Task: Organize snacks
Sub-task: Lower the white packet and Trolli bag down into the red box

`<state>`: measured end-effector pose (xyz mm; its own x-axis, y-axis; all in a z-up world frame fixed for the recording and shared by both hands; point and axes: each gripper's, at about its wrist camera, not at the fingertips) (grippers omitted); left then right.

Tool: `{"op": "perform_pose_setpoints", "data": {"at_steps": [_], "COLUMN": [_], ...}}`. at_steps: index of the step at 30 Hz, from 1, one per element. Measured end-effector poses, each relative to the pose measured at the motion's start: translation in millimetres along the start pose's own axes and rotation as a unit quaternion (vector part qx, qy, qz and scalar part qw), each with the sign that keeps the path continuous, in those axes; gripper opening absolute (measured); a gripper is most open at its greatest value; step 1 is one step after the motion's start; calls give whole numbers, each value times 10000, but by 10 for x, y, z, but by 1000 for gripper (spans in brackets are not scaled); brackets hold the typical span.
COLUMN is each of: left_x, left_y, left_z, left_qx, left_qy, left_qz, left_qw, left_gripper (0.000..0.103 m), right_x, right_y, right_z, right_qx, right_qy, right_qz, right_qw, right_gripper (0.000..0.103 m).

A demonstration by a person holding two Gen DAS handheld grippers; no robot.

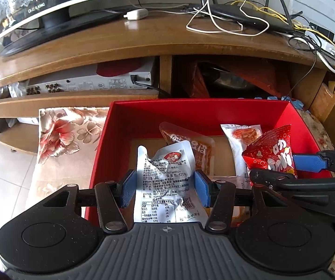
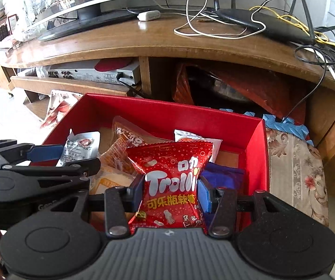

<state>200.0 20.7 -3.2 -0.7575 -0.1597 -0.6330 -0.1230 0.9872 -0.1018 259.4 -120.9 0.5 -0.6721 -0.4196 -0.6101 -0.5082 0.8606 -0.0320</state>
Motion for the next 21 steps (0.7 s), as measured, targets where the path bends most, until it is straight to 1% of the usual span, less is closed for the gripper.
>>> {"op": "perform_pose_setpoints", "data": {"at_steps": [5,21], "left_x": [12,31], "left_y": [-14,-10], "left_z": [43,130], "left_qx": [-64,-168], "left_qy": [22,76], "left_qz": [61,78], "left_qw": [10000,9998], "left_gripper": [60,61], "right_x": [14,1], "right_y": [-4,3], "right_z": [92,188], "right_qx": [7,38], "right_qy": [106,196], "right_qz": [9,-63], "right_qw": [9999,9998], "right_gripper": [48,48]}}
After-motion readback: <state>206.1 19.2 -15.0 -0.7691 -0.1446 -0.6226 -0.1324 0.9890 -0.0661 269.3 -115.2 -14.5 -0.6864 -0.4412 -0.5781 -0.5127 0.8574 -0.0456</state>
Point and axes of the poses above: each gripper's, at about its wrist camera, not at the fingertips, and z roughly the way its jaws point, y to its left, x to its underside, and after that the axes turned 11 degrees about -z, right-handed
